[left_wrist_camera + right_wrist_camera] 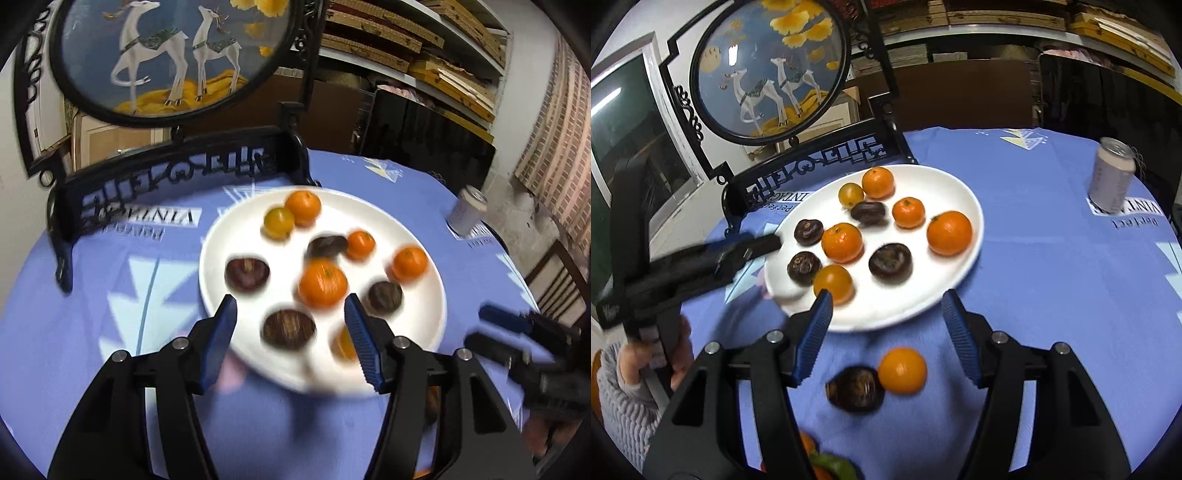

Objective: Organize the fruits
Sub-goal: 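Carry the date and tangerine onto the white plate and open both grippers, then grasp another brown date with the left gripper while the right gripper grasps a tangerine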

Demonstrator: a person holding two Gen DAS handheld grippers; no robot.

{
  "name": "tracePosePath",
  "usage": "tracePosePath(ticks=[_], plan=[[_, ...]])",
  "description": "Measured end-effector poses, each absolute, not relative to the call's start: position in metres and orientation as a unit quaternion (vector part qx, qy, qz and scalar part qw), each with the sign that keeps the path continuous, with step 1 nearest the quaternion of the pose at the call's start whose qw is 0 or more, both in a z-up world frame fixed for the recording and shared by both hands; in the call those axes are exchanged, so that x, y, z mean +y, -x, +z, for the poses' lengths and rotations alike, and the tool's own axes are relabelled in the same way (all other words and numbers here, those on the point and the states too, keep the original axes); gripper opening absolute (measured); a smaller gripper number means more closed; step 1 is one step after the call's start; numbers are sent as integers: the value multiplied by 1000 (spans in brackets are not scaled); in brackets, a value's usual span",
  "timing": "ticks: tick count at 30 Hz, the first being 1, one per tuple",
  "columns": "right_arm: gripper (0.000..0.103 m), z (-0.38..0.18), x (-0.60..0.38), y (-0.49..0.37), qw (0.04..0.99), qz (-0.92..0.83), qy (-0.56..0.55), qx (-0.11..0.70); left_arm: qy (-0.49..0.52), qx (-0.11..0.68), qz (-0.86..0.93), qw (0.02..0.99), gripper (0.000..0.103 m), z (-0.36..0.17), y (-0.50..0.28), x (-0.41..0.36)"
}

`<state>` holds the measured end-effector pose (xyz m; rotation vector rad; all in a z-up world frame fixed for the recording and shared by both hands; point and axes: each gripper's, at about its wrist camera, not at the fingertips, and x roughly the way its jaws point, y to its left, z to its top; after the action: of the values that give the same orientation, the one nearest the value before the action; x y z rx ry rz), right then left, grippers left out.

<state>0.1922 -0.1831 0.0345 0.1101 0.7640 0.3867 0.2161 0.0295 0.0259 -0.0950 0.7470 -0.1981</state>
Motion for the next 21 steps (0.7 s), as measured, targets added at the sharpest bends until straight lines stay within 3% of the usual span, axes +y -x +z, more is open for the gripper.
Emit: tracePosePath(ticks=[6,21], plan=[[66,34,-210,-158,910,177,-79,367,14,368,-130,920,70,13,-162,6],[70,44,-256,-138,908,177,-140,352,-103,392,-196,893,71,-19,-151,-73]])
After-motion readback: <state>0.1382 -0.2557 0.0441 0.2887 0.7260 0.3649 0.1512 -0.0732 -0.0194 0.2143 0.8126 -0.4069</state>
